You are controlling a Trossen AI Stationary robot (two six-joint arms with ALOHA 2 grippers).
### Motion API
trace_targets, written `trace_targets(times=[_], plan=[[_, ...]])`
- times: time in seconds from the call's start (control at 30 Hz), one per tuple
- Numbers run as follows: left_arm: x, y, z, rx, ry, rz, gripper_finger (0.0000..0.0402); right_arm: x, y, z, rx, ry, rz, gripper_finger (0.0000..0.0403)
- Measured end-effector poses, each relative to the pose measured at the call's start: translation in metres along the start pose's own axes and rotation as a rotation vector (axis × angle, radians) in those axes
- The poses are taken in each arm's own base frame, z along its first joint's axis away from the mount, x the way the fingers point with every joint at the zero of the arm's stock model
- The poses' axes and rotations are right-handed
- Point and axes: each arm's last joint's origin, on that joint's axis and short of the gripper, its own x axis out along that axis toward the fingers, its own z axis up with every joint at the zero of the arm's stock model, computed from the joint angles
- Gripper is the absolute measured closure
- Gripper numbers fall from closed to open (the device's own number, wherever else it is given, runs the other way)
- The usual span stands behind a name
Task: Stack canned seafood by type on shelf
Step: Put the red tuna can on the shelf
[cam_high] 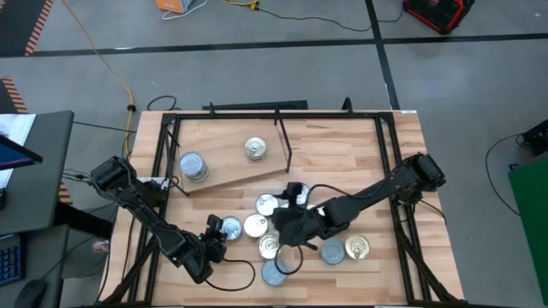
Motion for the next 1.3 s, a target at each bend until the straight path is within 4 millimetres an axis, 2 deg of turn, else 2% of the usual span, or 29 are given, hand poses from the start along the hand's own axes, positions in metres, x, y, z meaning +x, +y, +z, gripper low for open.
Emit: trace_targets(times=[0.13, 0.27, 0.37, 0.53, 0.87, 1.07, 1.17, 1.3], plan=[[0.013, -0.001, -0.001, 0.069, 0.027, 0.058, 0.0313, -0.014, -0.014, -0.002, 0.06, 0.034, -0.026, 0.0077], [0.022, -0.002, -0.003, 0.105, 0.044, 0.133, 0.0314, -0.021, -0.018, -0.001, 0.07, 0.032, -0.052, 0.0077], [0.022, -0.001, -0.004, 0.114, 0.048, 0.15, 0.0332, -0.021, -0.018, -0.003, 0.06, 0.044, -0.059, 0.0077], [0.022, -0.001, -0.004, 0.074, 0.048, 0.139, 0.0392, -0.021, -0.018, -0.003, 0.064, 0.049, -0.06, 0.0077], [0.018, -0.015, -0.009, 0.038, 0.061, 0.042, 0.04, -0.018, -0.016, -0.005, 0.061, 0.055, -0.059, 0.0077], [0.016, -0.013, -0.008, -0.019, 0.047, 0.077, 0.04, -0.018, -0.016, -0.004, 0.068, 0.052, -0.056, 0.0077], [0.016, -0.011, -0.003, -0.12, 0.036, 0.083, 0.0401, -0.018, -0.016, -0.004, 0.078, 0.052, -0.057, 0.0077], [0.016, -0.004, 0.002, -0.236, 0.061, -0.001, 0.0401, -0.018, -0.015, -0.005, 0.129, 0.06, -0.009, 0.0078]])
